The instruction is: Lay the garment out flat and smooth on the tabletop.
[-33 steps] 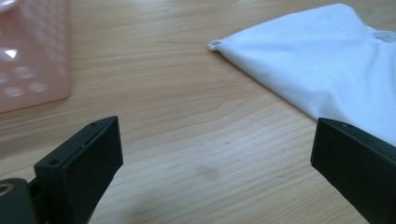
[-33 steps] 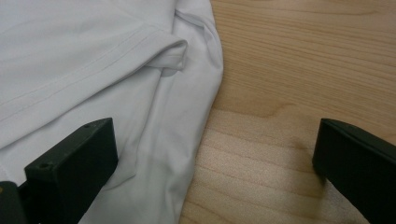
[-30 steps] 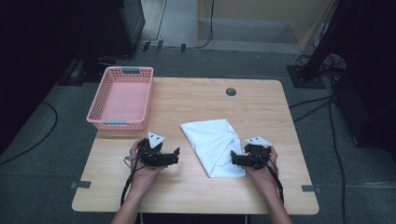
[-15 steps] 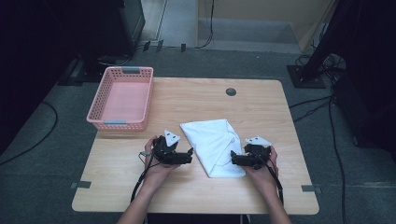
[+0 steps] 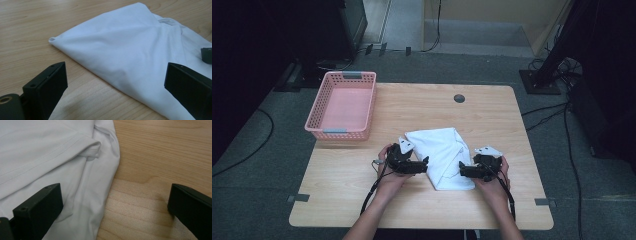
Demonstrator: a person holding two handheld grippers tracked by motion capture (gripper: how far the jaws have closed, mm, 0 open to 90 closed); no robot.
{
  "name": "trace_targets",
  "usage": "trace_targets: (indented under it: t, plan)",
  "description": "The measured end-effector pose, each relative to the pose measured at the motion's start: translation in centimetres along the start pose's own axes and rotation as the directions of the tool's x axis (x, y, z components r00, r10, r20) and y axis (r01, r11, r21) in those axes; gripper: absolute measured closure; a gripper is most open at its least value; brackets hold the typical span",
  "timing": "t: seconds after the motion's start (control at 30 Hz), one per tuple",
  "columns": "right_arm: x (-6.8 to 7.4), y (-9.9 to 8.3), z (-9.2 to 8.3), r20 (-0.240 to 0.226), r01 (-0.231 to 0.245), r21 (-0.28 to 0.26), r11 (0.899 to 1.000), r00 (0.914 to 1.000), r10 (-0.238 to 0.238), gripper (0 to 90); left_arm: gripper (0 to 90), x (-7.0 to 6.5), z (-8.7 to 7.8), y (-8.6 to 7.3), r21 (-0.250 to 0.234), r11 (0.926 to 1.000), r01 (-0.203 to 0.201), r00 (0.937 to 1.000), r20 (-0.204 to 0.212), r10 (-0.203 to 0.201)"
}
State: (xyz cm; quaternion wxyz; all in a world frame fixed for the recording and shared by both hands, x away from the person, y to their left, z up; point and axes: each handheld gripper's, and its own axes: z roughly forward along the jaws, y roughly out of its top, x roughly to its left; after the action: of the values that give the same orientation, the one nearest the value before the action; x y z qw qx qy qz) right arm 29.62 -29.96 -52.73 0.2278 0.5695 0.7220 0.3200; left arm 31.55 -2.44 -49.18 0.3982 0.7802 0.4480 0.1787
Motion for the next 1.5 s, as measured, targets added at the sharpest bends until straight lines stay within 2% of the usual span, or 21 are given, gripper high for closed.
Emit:
trace_targets:
  t: [0.27,0.37,0.47,0.6,0.77,0.83,0.87,0.93,1.0,1.1,1.2,1.23,1.3,1.4,1.5]
  plan:
    - [0.0,0.0,0.0,0.000,0.000,0.000,1.000,1.0000,0.000,0.0,8.1,-1.2,0.9,0.7,-0.017,0.9998,-0.014,0.9998,0.016,0.014]
    - [0.0,0.0,0.0,0.000,0.000,0.000,1.000,1.0000,0.000,0.0,8.7,-2.1,1.5,0.8,-0.004,0.9989,-0.047,0.9986,0.023,0.047]
    - [0.0,0.0,0.0,0.003,-0.003,0.000,1.000,1.0000,0.003,0.0,24.8,-2.9,2.0,0.8,-0.001,0.9989,-0.047,0.9986,0.023,0.047]
    - [0.0,0.0,0.0,0.004,-0.004,0.000,1.000,1.0000,0.004,0.0,25.6,-4.2,2.6,1.0,0.004,0.9966,-0.082,0.9959,0.038,0.082]
    - [0.1,0.0,0.0,0.005,-0.006,0.000,1.000,1.0000,0.006,0.0,26.0,-5.4,3.4,1.0,0.021,0.9924,-0.121,0.9923,0.026,0.121]
    - [0.1,0.0,0.0,0.006,-0.008,0.000,1.000,0.9999,0.008,0.0,34.0,-5.7,3.8,0.8,0.028,0.9914,-0.128,0.9918,0.010,0.128]
    - [0.1,0.0,0.0,0.006,-0.008,0.000,1.000,0.9999,0.008,0.0,34.8,-5.8,3.9,0.7,0.034,0.9898,-0.138,0.9904,0.008,0.138]
    - [0.1,0.0,0.0,0.007,-0.008,0.000,1.000,0.9999,0.008,0.0,42.7,-6.2,4.2,0.5,0.046,0.9858,-0.162,0.9862,-0.027,0.163]
    - [0.1,0.0,0.0,0.007,-0.008,0.000,1.000,0.9999,0.008,0.0,47.2,-6.4,4.5,0.2,0.057,0.9827,-0.176,0.9831,-0.039,0.179]
    - [0.1,0.0,0.0,0.007,-0.009,0.001,1.000,0.9999,0.009,0.0,57.9,-6.5,4.6,0.0,0.045,0.9821,-0.183,0.9826,-0.024,0.184]
    - [0.1,0.0,0.0,0.009,-0.008,0.001,1.000,0.9999,0.008,0.0,73.8,-6.5,4.5,0.0,0.034,0.9845,-0.172,0.9847,-0.021,0.173]
    - [0.1,0.0,0.0,0.009,-0.008,0.001,1.000,0.9999,0.008,0.0,81.1,-6.3,4.4,0.0,0.032,0.9873,-0.156,0.9874,-0.025,0.156]
    - [0.1,0.0,0.0,0.009,-0.008,0.001,1.000,0.9999,0.008,0.0,89.1,-5.8,4.2,0.1,0.021,0.9933,-0.114,0.9935,-0.005,0.114]
    - [0.1,0.0,0.0,0.010,-0.009,0.001,1.000,0.9999,0.009,0.0,90.0,-5.1,3.6,0.1,0.002,0.9943,-0.106,0.9943,-0.003,0.106]
    - [0.1,0.0,0.0,0.010,-0.009,0.002,1.000,0.9999,0.009,0.0,90.0,-3.9,2.5,0.1,-0.027,0.9972,-0.069,0.9976,-0.009,0.069]
